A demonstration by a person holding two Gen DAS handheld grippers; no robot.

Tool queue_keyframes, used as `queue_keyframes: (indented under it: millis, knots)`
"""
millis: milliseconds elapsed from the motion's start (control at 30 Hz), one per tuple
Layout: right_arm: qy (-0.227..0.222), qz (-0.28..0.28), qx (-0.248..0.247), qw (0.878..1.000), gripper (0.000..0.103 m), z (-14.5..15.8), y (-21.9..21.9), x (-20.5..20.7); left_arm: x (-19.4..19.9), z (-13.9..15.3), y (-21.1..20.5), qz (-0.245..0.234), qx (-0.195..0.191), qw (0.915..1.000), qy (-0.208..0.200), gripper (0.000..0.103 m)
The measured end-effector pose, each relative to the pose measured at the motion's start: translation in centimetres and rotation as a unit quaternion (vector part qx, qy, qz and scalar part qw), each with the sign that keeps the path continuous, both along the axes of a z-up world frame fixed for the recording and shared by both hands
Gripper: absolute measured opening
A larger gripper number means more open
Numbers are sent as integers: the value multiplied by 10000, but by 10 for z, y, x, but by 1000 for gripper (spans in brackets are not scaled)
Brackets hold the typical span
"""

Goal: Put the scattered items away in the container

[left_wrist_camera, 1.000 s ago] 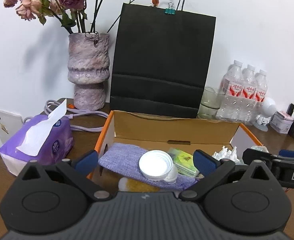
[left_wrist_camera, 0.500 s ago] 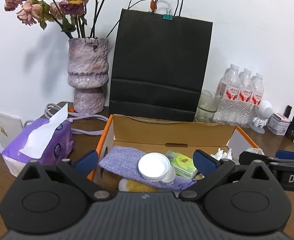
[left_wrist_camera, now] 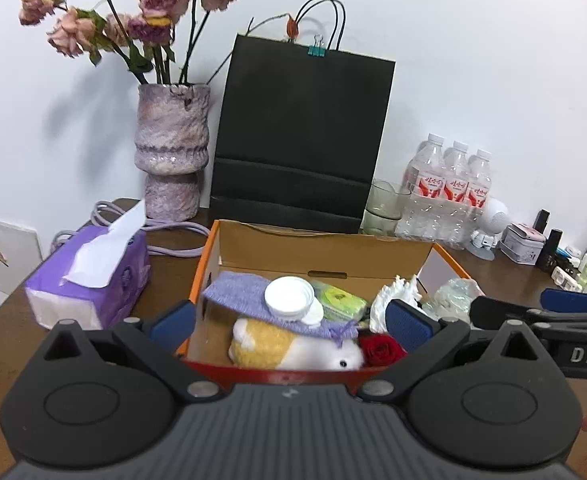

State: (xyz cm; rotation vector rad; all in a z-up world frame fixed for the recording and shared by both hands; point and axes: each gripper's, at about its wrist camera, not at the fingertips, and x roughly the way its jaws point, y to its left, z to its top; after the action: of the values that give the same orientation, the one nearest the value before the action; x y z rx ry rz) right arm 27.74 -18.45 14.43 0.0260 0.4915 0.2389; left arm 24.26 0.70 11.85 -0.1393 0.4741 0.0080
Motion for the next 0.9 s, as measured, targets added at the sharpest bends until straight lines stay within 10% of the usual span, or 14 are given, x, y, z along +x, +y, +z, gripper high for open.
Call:
queue_keyframes:
  millis: [900]
  knots:
    - [152,146,-93,9997,103,-23,-2,-160,-148,-21,-5,-474,258,9985,131,103]
